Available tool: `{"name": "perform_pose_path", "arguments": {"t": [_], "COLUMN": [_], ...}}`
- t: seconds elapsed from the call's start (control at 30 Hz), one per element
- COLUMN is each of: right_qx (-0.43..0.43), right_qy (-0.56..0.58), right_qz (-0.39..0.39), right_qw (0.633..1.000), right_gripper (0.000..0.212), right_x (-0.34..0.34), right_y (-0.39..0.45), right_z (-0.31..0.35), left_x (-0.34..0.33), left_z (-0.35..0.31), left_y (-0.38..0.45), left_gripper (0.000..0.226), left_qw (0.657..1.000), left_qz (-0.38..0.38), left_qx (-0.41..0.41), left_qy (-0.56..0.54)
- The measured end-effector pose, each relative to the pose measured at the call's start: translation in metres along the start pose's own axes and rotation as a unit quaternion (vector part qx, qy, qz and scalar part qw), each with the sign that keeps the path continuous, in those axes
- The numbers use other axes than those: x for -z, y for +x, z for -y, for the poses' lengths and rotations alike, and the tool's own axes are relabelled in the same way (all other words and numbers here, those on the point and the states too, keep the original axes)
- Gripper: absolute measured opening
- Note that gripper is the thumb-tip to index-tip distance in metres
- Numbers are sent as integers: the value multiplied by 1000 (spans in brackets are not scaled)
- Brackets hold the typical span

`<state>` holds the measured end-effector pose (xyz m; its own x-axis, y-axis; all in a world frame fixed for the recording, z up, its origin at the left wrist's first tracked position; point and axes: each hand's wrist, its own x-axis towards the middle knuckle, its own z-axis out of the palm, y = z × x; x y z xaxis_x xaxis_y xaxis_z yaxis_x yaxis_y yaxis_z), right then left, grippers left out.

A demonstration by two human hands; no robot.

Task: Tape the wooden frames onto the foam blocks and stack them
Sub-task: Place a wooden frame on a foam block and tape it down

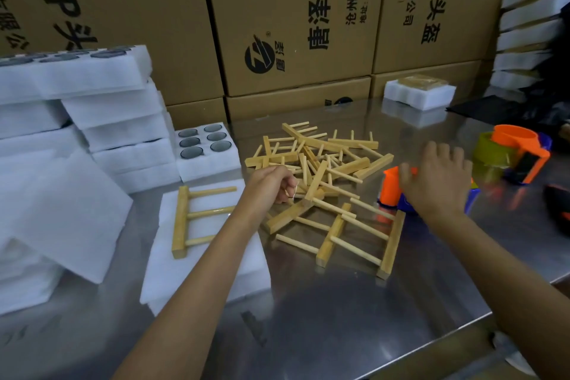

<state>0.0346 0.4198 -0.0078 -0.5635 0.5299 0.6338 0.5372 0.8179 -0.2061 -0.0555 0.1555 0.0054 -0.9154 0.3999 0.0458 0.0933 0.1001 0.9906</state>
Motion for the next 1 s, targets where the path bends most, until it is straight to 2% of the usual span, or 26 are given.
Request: {"name": "perform_pose_path", "arguments": {"t": [0.1,0.2,0.27,0.33,0.4,0.57,0.67,0.77,0.87,0.93,1.0], "right_qx": [84,97,51,7,-20,-62,-49,-43,-1,37,83], "right_qy": [96,240,332,406,438,467,455,455,431,406,379], "right_qz": [23,121,231,334,370,370,373,383,370,363,347], "right_qw": [992,958,913,851,819,801,807,803,823,838,854], "right_gripper": [25,20,21,23,23,18,14,25,32,35,33], "right_x": [20,32,37,40,39,35,32,29,26,24,23], "right_y": [-7,-20,-29,-38,-46,-51,-52,-51,-55,-62,-68], "right_z": [43,92,120,139,148,148,143,139,136,136,137], "left_x": [0,0,0,0,1,1,0,-1,-1,0,6], "left_z": [1,-1,-2,-2,-2,-5,-3,0,7,7,1], "left_y": [0,-1,-2,-2,-2,-2,0,1,3,4,4], "left_gripper": [34,34,35,35,31,29,34,35,37,28,18], "left_qw": [1000,1000,1000,999,997,997,996,995,992,992,995], "left_qz": [9,7,0,-26,-51,-32,-17,-15,-55,-73,-97], "left_qx": [5,11,18,25,39,62,58,38,12,17,32], "left_qy": [10,17,23,29,34,42,73,92,111,100,7]}}
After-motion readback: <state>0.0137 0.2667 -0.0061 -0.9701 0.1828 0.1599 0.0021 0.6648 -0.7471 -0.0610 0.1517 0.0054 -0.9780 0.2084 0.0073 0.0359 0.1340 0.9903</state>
